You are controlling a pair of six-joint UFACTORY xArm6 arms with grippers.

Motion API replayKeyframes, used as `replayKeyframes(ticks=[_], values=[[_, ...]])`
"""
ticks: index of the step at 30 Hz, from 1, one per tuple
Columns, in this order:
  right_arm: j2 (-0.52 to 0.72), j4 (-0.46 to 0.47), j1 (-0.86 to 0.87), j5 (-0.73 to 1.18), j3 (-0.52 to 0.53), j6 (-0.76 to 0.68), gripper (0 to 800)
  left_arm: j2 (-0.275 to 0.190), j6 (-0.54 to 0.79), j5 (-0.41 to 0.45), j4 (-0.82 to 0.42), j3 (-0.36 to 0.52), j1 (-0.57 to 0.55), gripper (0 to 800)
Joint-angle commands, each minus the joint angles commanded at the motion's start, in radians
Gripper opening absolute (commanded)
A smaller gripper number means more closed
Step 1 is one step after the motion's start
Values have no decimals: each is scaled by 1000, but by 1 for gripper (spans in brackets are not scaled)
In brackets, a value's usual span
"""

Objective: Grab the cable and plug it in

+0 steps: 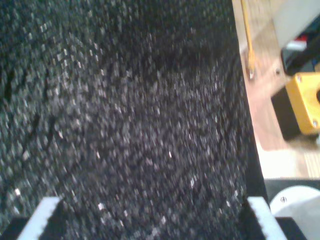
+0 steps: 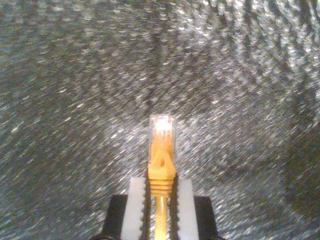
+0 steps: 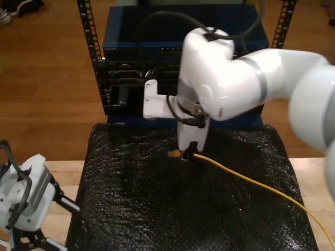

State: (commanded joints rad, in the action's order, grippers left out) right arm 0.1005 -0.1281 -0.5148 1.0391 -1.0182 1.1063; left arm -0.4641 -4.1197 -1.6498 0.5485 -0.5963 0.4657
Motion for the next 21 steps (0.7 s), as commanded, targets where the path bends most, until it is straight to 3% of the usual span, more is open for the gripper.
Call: replayKeyframes(ticks=[7, 14, 21], values=[[103, -9, 26, 60, 52, 21, 6, 17, -72, -11, 127, -18, -97, 798], [163, -103, 61, 124, 60, 84, 6, 32, -81, -3, 288, -21, -196, 798], [213, -207, 118, 190, 60, 132, 6, 106, -126, -2, 388, -94, -226, 798]])
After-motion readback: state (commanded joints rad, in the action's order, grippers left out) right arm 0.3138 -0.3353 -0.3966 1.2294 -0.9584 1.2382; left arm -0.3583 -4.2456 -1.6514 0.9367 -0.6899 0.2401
